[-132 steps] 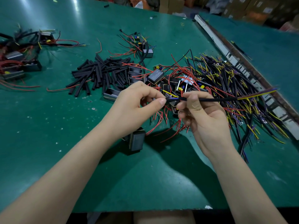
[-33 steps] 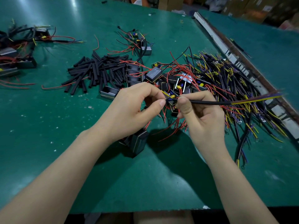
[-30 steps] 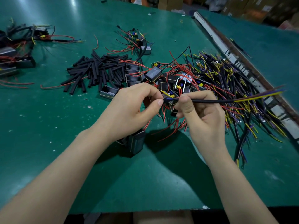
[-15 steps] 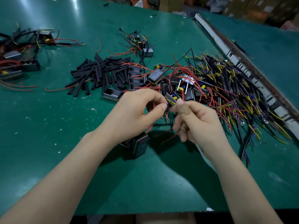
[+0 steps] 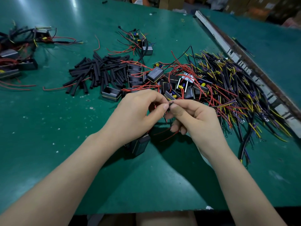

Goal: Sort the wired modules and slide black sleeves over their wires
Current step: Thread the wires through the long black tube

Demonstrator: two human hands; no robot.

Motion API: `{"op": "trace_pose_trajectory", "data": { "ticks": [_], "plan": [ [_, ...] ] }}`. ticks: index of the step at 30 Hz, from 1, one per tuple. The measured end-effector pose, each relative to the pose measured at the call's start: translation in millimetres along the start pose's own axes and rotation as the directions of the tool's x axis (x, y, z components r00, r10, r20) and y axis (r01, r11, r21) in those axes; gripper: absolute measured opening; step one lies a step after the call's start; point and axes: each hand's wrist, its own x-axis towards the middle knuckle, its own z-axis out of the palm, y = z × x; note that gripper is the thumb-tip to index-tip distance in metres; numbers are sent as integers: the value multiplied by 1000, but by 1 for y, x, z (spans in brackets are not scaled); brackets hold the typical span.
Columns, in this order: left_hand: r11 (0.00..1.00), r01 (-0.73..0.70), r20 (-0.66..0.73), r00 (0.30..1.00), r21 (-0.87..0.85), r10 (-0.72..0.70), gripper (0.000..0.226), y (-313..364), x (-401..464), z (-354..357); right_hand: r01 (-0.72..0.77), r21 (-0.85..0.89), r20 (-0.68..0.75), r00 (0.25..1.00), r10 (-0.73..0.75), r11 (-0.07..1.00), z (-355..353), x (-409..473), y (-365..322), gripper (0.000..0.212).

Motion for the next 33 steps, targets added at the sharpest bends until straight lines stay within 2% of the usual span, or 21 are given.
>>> {"op": "trace_pose_trajectory", "data": {
  "ticks": [9, 13, 17, 19, 23, 25, 33],
  "plan": [
    [999, 34, -20, 999, 25, -33, 15, 2, 0, 1, -1, 24, -28, 1000, 2, 1000, 3, -2, -1, 11],
    [995, 80, 66, 994, 66, -85, 21, 4, -1, 2, 29, -178, -51, 998, -39, 984, 5, -3, 5, 12],
    [992, 85, 114, 989, 88, -94, 22, 5, -2, 1, 91, -395, -69, 989, -128, 914, 7, -3, 9, 11],
    [994, 71, 122, 989, 84, -81, 20, 3, -1, 0, 115, -444, -76, 983, -166, 889, 7, -3, 11, 11],
    [998, 37, 135, 990, 42, -43, 21, 0, 1, -3, 127, -236, -42, 989, -141, 963, 0, -3, 9, 9],
    [1000, 16, 140, 990, 23, -19, 21, 0, 1, -2, 163, -190, 0, 986, -166, 968, -4, -1, 8, 9],
    [1000, 0, 192, 981, -18, 4, 11, -2, 1, -1, 283, -511, -3, 944, -331, 812, -3, 0, 10, 13]
  ]
}}
